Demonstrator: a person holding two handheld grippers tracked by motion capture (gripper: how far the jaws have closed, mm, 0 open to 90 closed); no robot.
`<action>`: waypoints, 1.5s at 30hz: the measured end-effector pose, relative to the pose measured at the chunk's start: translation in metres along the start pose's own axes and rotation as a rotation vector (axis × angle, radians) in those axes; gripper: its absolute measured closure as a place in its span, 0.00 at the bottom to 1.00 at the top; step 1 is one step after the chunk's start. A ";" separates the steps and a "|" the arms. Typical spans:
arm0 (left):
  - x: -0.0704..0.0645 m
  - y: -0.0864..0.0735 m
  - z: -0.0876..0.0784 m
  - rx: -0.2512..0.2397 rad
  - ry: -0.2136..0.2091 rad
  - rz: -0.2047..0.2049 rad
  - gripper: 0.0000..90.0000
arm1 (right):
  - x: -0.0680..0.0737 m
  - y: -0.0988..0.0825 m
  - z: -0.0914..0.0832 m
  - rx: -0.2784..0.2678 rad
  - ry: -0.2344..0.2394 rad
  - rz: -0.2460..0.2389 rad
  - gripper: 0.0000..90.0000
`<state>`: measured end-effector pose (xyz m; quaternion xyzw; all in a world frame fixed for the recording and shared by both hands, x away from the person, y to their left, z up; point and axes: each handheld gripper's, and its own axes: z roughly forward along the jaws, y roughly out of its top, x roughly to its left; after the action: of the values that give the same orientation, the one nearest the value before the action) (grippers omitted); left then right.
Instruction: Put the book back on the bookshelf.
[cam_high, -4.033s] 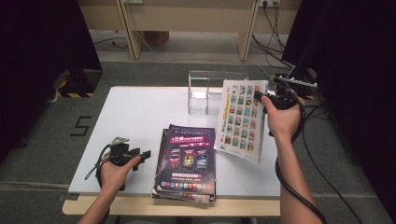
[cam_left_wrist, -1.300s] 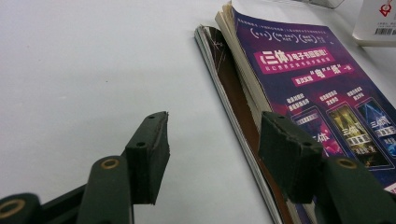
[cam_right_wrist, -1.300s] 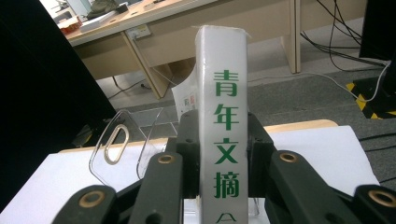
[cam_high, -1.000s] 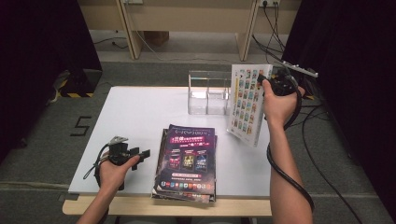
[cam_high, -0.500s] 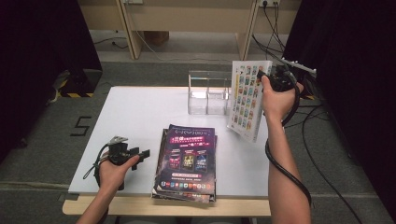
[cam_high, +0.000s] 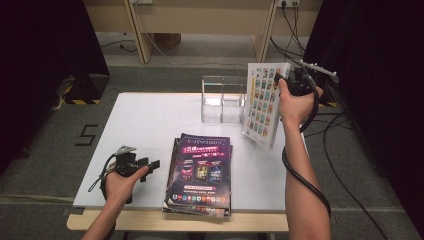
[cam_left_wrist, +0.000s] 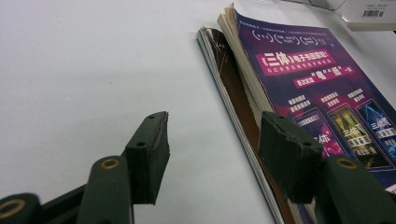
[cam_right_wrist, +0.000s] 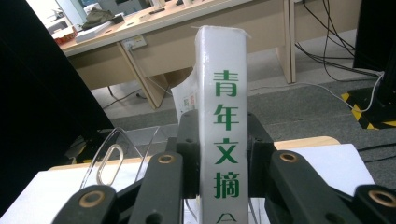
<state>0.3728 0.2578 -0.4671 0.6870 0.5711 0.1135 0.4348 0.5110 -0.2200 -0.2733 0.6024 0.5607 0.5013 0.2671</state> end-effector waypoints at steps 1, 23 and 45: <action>0.000 0.000 0.000 0.002 0.001 0.001 0.47 | 0.000 0.000 0.000 -0.002 0.000 -0.001 0.82; 0.002 0.000 0.001 0.003 0.000 -0.004 0.47 | 0.003 0.007 0.008 -0.017 -0.002 -0.009 0.82; 0.003 -0.001 0.001 0.008 0.003 -0.003 0.47 | 0.004 0.012 0.016 -0.031 -0.003 -0.014 0.82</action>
<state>0.3744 0.2601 -0.4695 0.6878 0.5732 0.1115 0.4312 0.5292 -0.2147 -0.2671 0.5949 0.5567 0.5073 0.2807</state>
